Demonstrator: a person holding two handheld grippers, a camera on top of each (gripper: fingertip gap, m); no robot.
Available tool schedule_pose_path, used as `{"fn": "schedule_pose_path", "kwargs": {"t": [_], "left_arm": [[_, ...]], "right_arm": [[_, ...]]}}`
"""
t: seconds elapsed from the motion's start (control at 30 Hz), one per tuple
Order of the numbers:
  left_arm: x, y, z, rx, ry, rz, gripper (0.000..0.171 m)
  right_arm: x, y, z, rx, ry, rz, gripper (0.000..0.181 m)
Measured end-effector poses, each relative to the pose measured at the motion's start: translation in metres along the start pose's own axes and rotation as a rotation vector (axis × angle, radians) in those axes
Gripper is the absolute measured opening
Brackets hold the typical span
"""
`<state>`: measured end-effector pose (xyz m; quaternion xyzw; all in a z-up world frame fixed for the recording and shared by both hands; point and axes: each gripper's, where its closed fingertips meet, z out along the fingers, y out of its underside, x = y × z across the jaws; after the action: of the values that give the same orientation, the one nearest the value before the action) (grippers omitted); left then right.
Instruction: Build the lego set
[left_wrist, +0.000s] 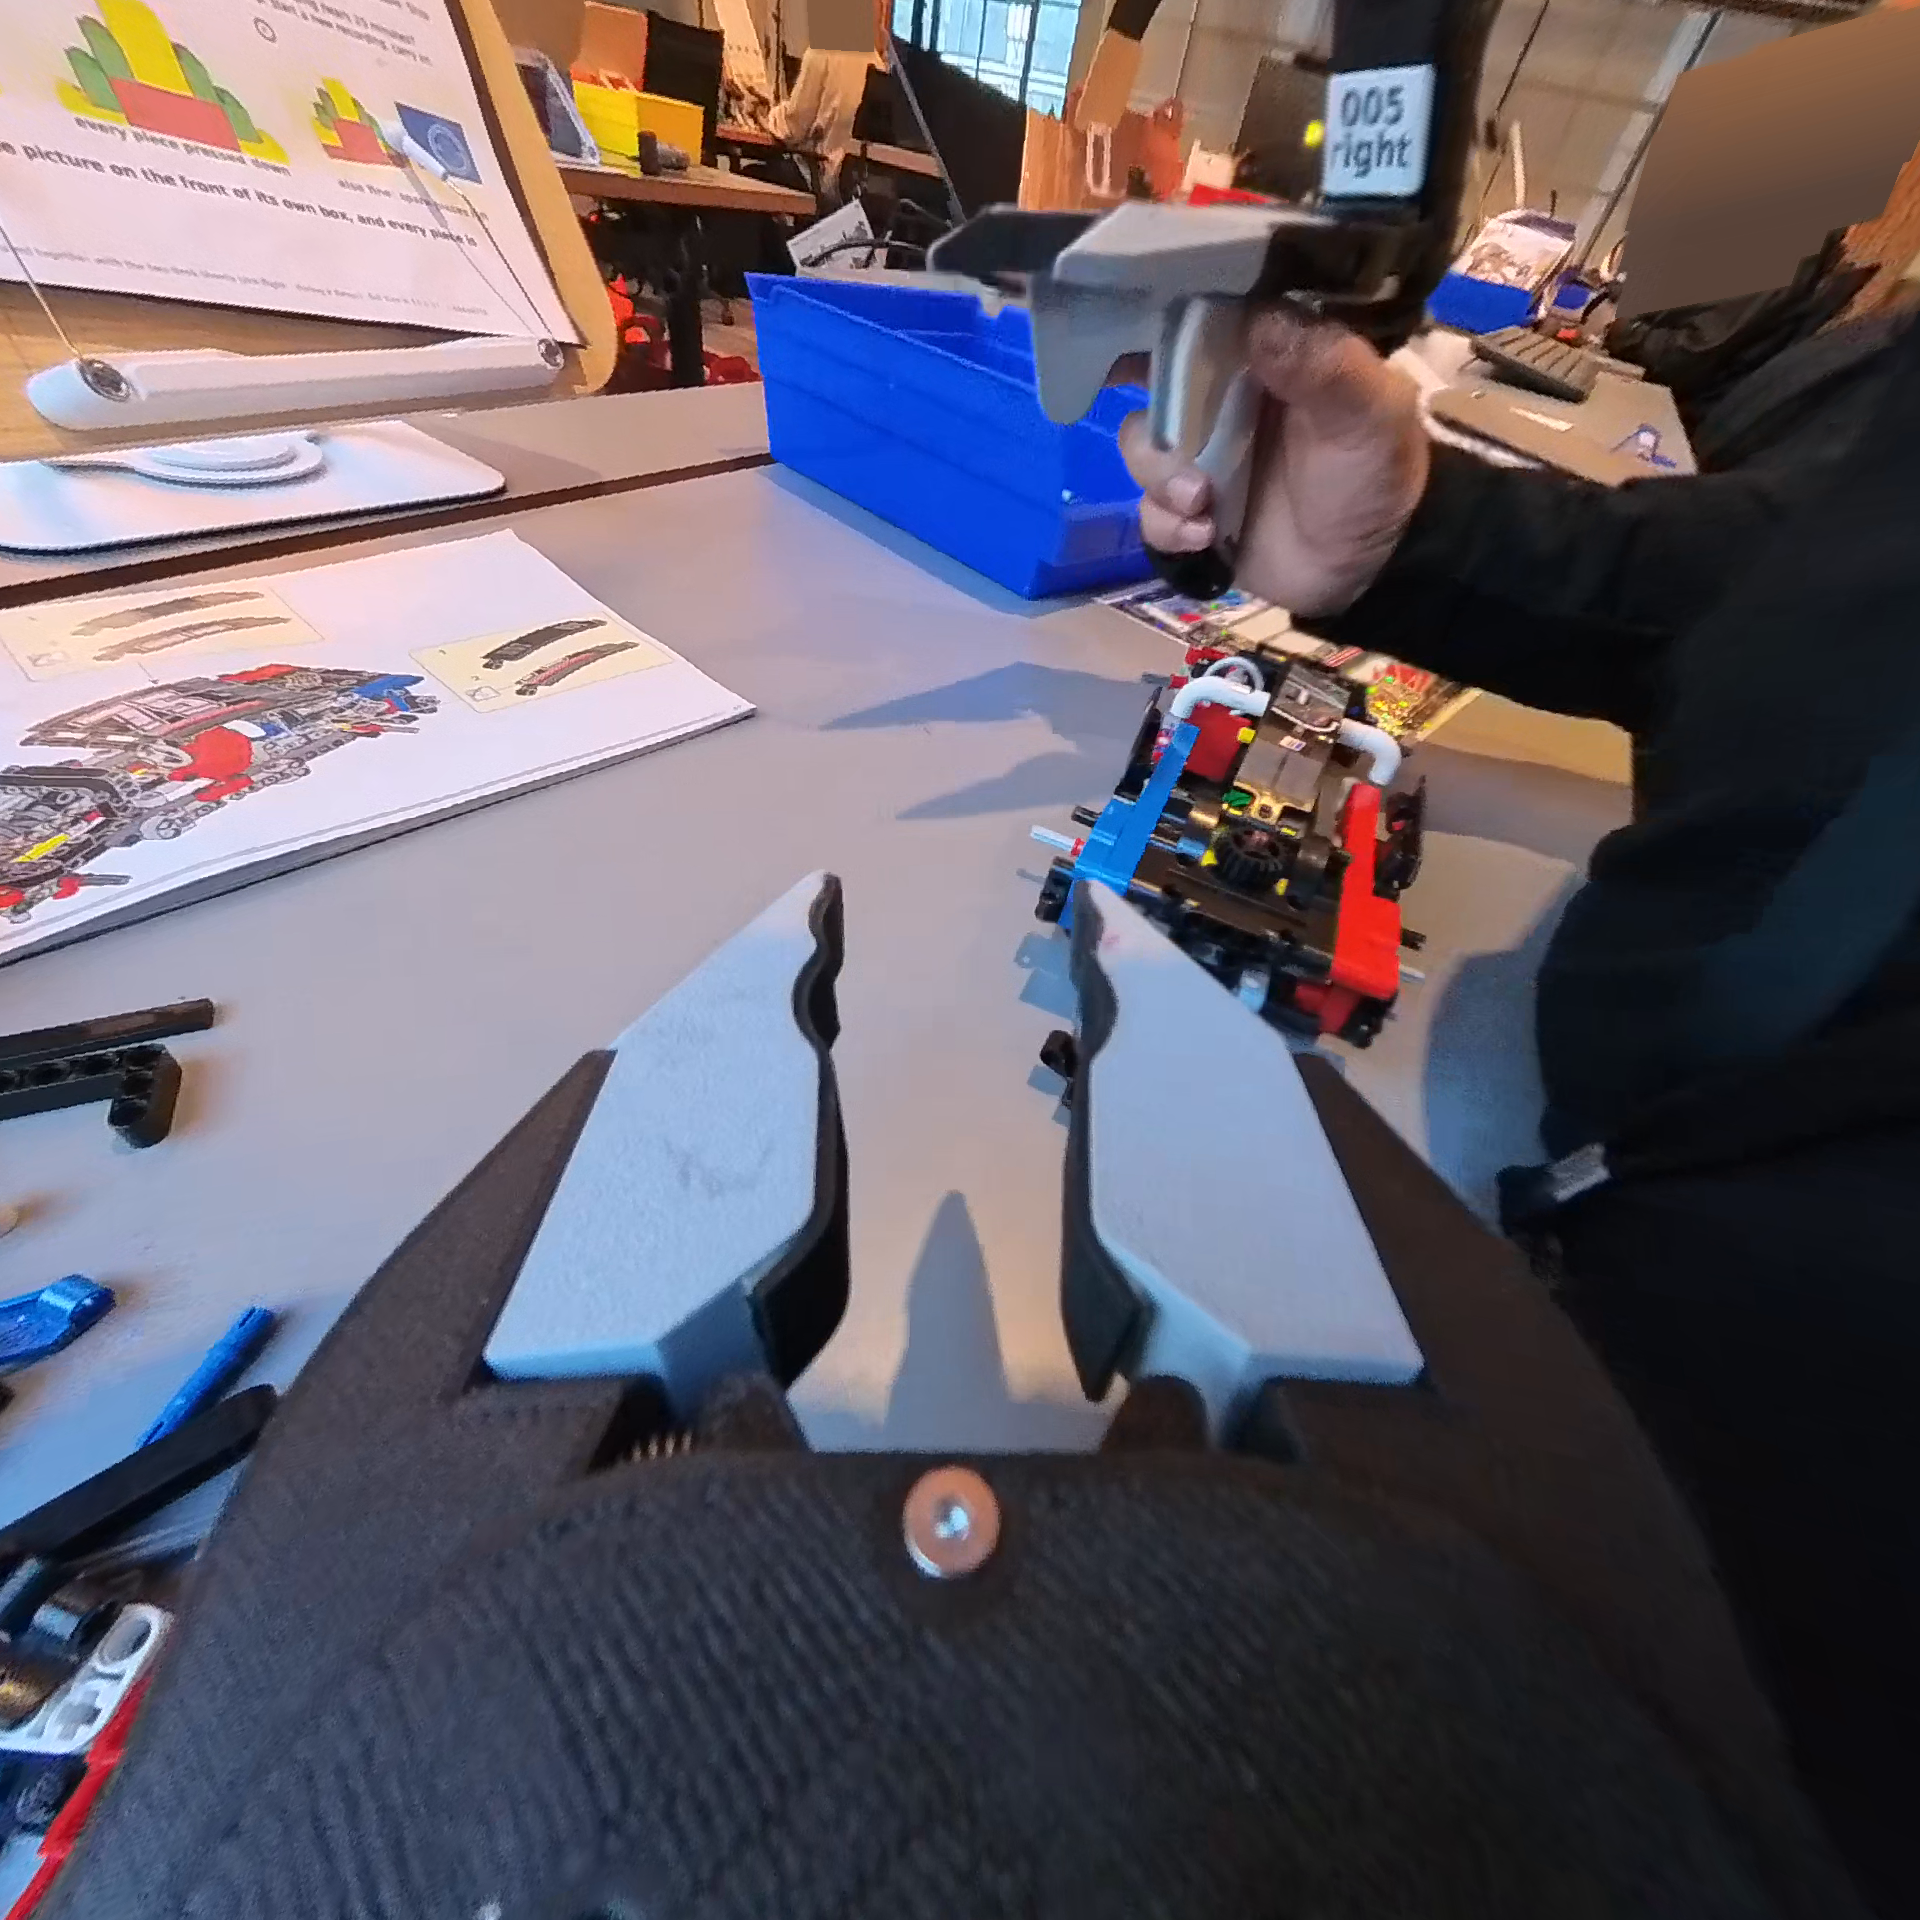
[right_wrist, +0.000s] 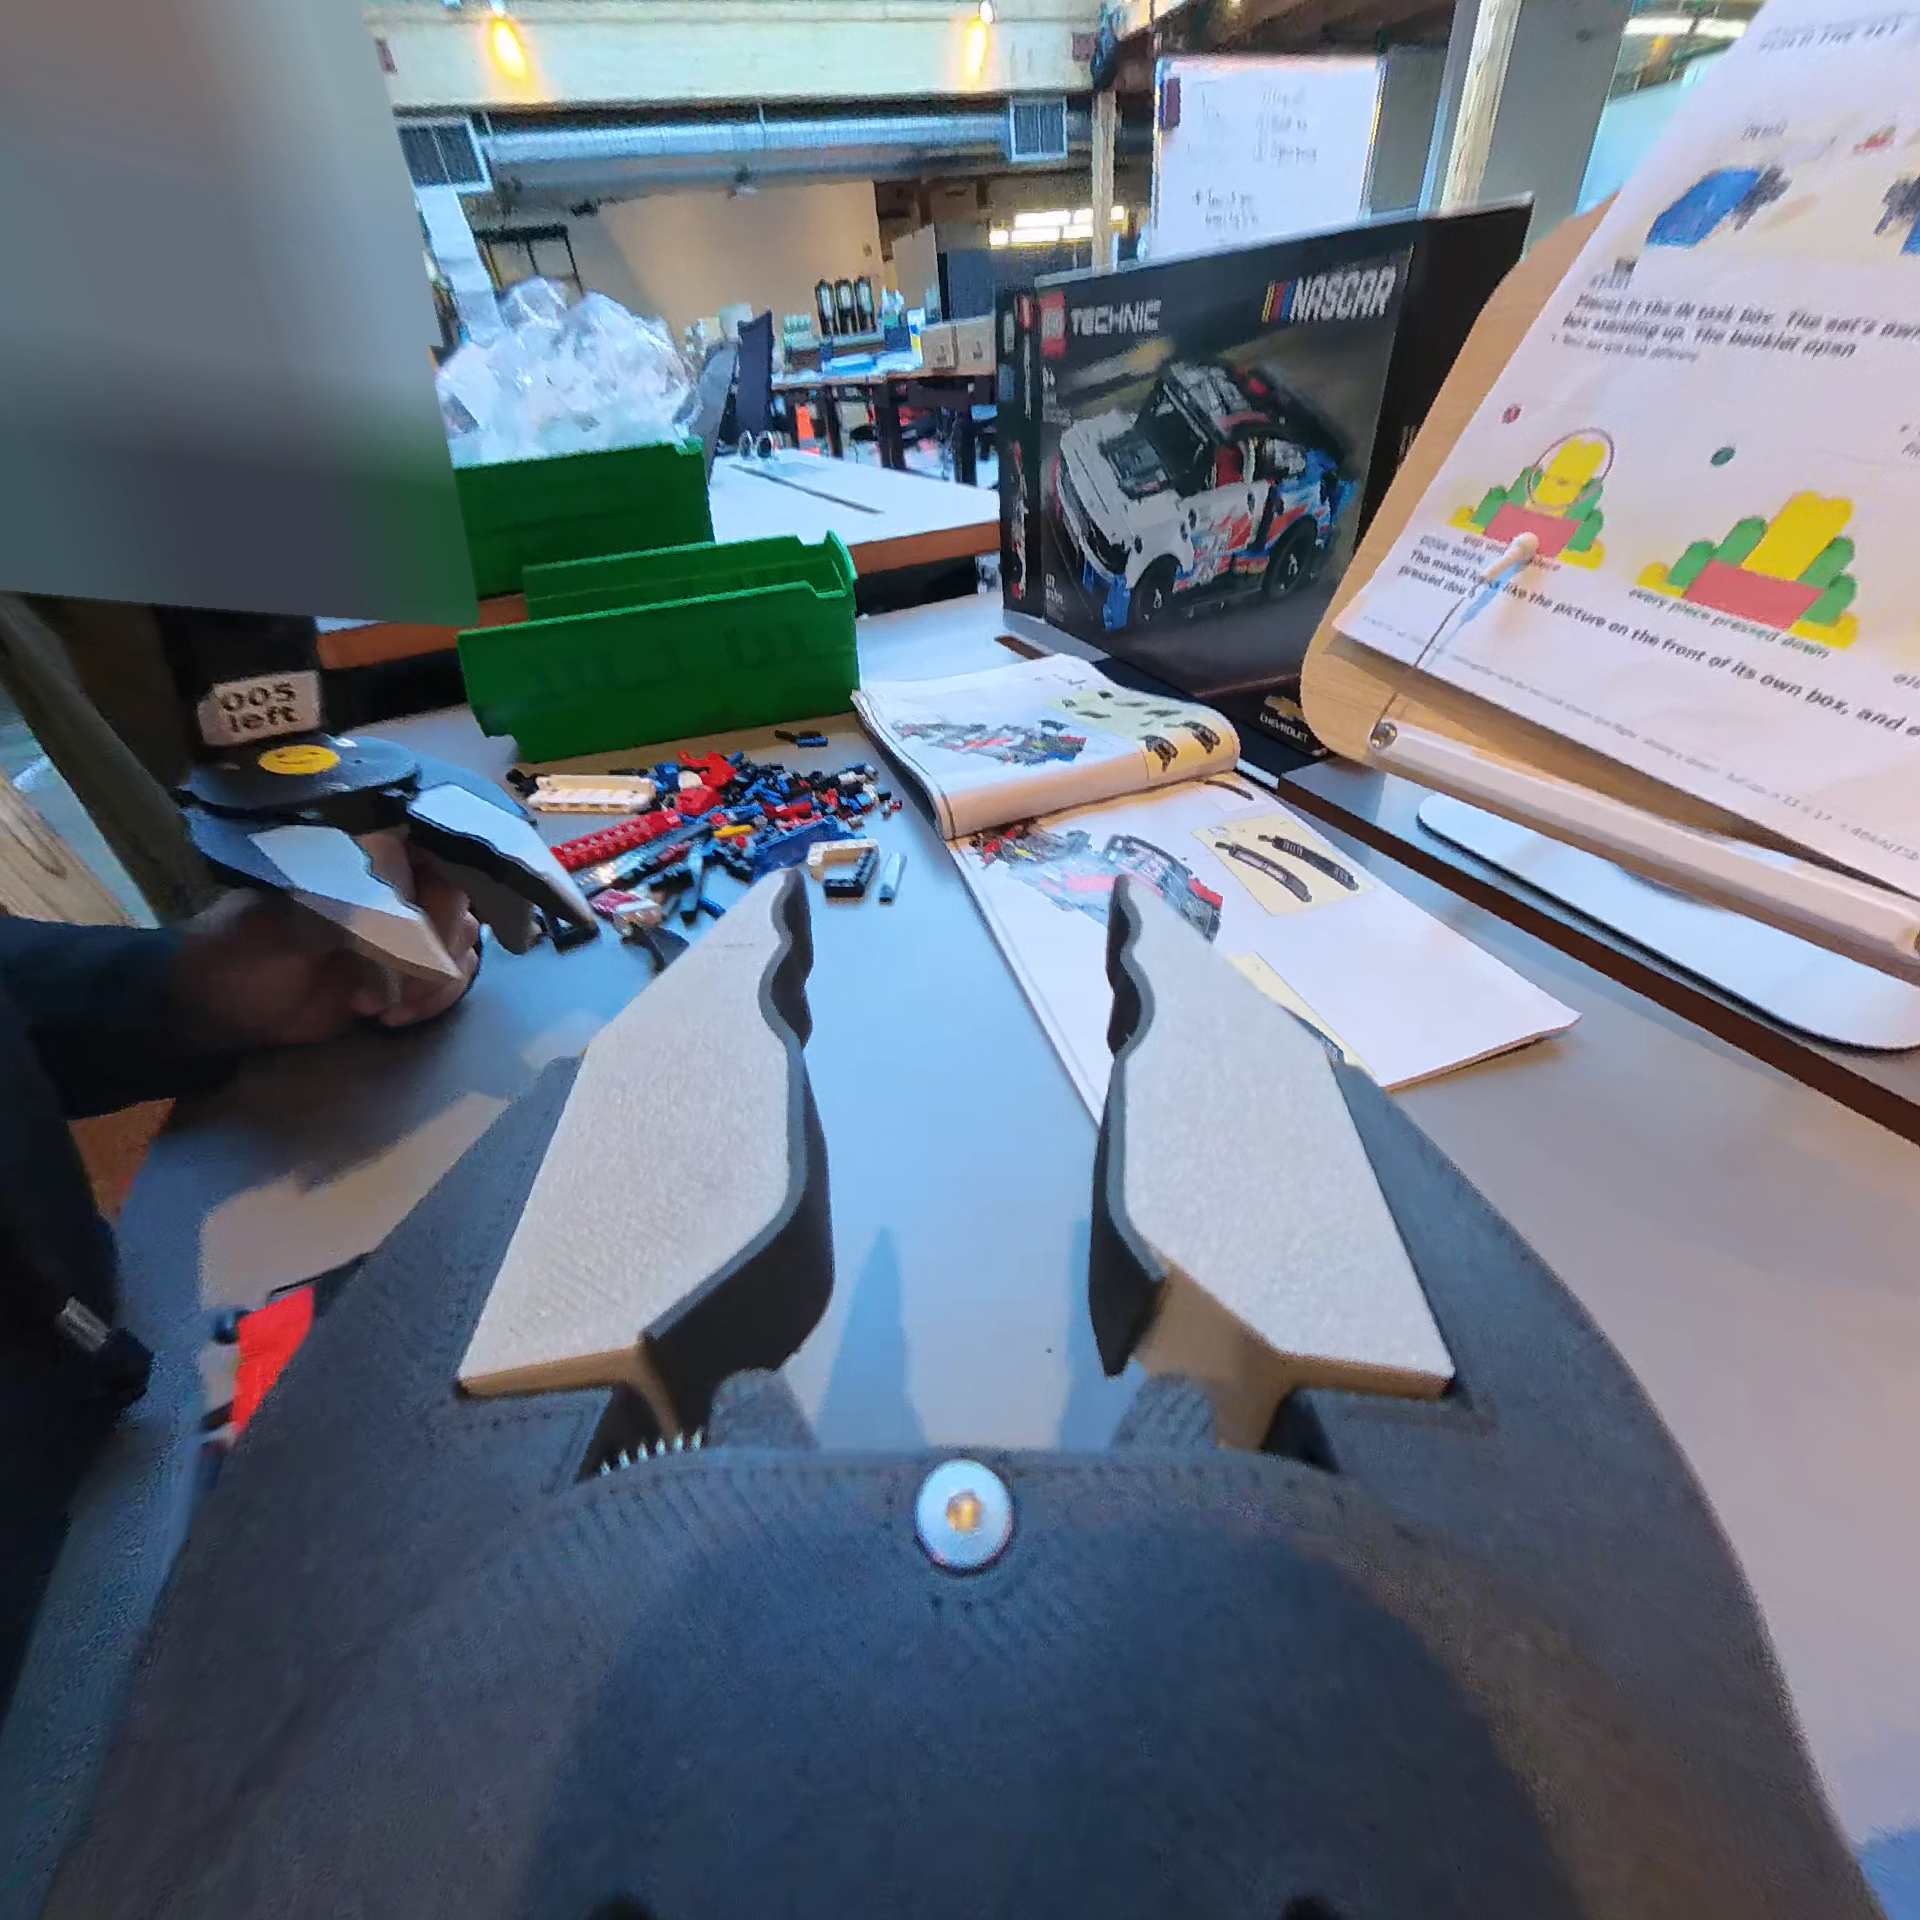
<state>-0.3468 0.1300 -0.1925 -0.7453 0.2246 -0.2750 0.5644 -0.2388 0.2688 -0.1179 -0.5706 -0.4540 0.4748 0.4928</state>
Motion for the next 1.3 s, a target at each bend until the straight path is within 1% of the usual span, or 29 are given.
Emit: {"fn": "schedule_pose_path", "kwargs": {"t": [0.2,0.33,0.4,0.5,0.6,0.67,0.73,0.77,0.83,0.93,1.03,1.17,1.2,1.3], "left_arm": [[0.001,0.004,0.003,-0.031,-0.025,0.038,0.04],[0.003,0.006,0.006,-0.049,-0.018,0.053,0.043],[0.01,0.008,0.006,-0.057,0.007,0.064,0.043],[0.026,0.013,0.004,-0.105,0.032,0.097,0.046],[0.048,0.01,-0.001,-0.132,0.037,0.138,0.048],[0.068,0.012,-0.002,-0.162,0.077,0.111,0.05],[0.085,0.024,-0.001,-0.229,0.106,0.05,0.057],[0.093,0.028,0.0,-0.245,0.115,0.026,0.058],[0.103,0.038,0.002,-0.282,0.085,0.011,0.059],[0.106,0.052,0.002,-0.351,0.001,0.038,0.06],[0.11,0.063,0.006,-0.391,-0.022,0.038,0.057],[0.107,0.09,0.011,-0.517,-0.069,0.063,0.054],[0.107,0.096,0.011,-0.544,-0.073,0.074,0.052],[0.103,0.098,0.013,-0.553,-0.113,0.135,0.04]], "right_arm": [[-0.034,-0.011,-0.025,0.026,-0.058,-0.004,0.054],[-0.069,-0.002,-0.039,-0.058,-0.165,0.021,0.061],[-0.079,0.005,-0.051,-0.091,-0.175,0.007,0.063],[-0.084,0.013,-0.073,-0.108,-0.127,-0.044,0.063],[-0.088,0.019,-0.094,-0.12,-0.09,-0.069,0.063],[-0.089,0.023,-0.105,-0.13,-0.073,-0.08,0.063],[-0.089,0.024,-0.113,-0.129,-0.059,-0.088,0.063],[-0.088,0.023,-0.115,-0.124,-0.058,-0.087,0.062],[-0.087,0.021,-0.119,-0.106,-0.06,-0.083,0.062],[-0.085,0.018,-0.12,-0.086,-0.07,-0.081,0.062],[-0.084,0.017,-0.117,-0.075,-0.09,-0.075,0.061],[-0.084,0.016,-0.114,-0.06,-0.107,-0.076,0.061],[-0.083,0.016,-0.114,-0.058,-0.108,-0.076,0.061],[-0.081,0.017,-0.115,-0.054,-0.113,-0.062,0.06]]}}
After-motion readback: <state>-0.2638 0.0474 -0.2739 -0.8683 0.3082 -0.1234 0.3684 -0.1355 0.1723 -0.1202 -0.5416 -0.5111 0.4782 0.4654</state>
